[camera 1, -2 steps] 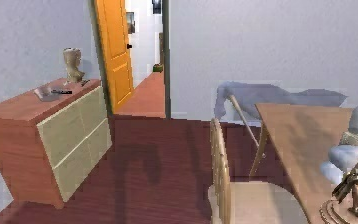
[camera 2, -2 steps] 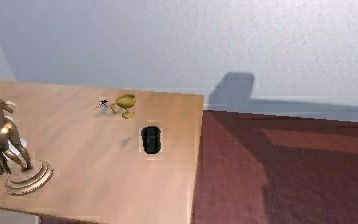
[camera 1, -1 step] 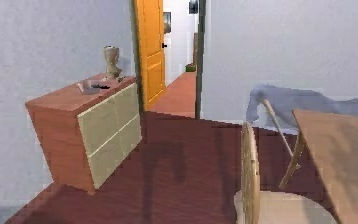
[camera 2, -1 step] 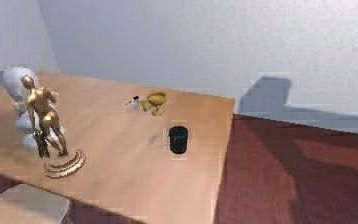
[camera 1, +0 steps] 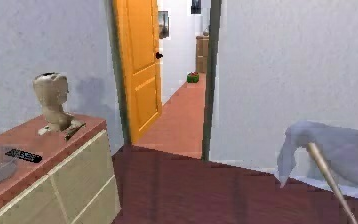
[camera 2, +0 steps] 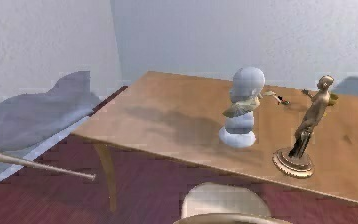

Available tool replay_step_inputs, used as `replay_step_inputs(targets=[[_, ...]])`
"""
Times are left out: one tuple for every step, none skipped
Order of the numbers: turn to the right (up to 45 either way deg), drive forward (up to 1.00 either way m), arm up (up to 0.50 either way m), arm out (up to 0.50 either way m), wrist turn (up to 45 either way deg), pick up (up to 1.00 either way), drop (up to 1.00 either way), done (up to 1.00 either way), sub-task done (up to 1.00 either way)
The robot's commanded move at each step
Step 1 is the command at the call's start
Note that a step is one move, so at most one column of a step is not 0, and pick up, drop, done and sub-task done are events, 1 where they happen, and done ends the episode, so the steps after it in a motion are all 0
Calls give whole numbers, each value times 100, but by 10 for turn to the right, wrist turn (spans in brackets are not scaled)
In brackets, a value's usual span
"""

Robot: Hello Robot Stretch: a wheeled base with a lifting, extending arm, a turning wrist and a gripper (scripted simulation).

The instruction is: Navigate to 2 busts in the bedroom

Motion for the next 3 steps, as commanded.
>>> replay_step_inputs(targets=[[-90, 0, 0, 0, 0, 0, 0, 0, 0], [0, 25, 0, 0, 0, 0, 0, 0, 0], [-270, 0, 0, 0, 0, 0, 0, 0, 0]])
